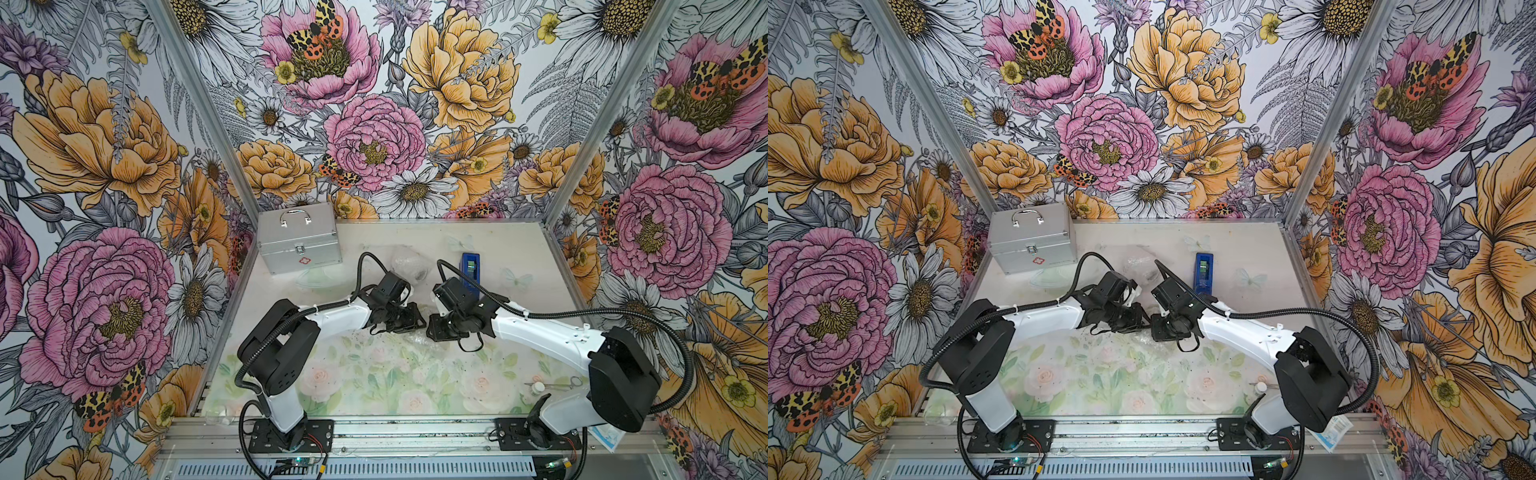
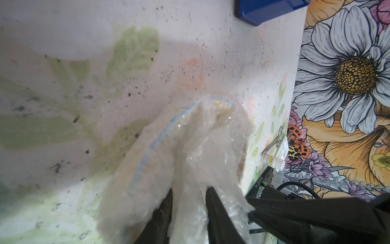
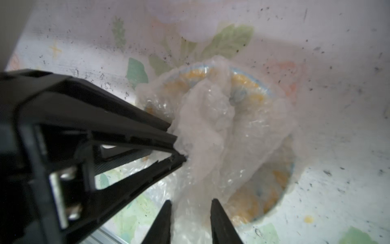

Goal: Wrap bowls in bubble wrap
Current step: Wrap the bowl in bubble wrap.

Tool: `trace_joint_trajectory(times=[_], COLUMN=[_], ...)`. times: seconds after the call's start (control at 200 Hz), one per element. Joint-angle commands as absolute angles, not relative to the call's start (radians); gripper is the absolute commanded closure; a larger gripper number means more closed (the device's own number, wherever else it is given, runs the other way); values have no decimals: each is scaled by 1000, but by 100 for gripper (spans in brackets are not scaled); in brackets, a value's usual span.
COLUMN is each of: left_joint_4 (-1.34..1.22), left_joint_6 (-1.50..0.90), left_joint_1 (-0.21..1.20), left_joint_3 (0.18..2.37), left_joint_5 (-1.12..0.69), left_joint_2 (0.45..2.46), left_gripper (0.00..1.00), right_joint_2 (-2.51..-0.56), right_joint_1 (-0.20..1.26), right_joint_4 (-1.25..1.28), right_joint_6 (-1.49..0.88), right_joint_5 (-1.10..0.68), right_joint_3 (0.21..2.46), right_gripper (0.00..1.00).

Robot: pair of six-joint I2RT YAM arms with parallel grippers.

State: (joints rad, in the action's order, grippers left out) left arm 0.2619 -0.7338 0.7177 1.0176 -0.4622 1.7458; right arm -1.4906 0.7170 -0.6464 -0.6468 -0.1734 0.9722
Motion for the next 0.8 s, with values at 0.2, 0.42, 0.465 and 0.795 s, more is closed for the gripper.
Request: trace_joint_trajectory(times=[0.2, 0.42, 0.465, 0.795], left_joint_4=[280, 359, 387, 261], left_joint_6=[-702, -727, -745, -977], left_joint_1=[706, 708, 710, 707], left_joint_3=[1048, 1024, 1000, 757], left_joint_5=[-440, -369, -336, -305], left_joint_2=[1761, 1647, 1591, 1383], left_gripper=[71, 39, 33, 19], right_joint_2=[-1542, -1585, -1595, -1600], right_joint_1=[635, 624, 623, 629], right_joint_4=[-607, -530, -512, -343], right_joint_6=[-618, -679, -703, -966], right_joint_5=[-199, -274, -285, -364], right_joint_3=[990, 962, 956, 907], right_gripper=[100, 100, 100, 100])
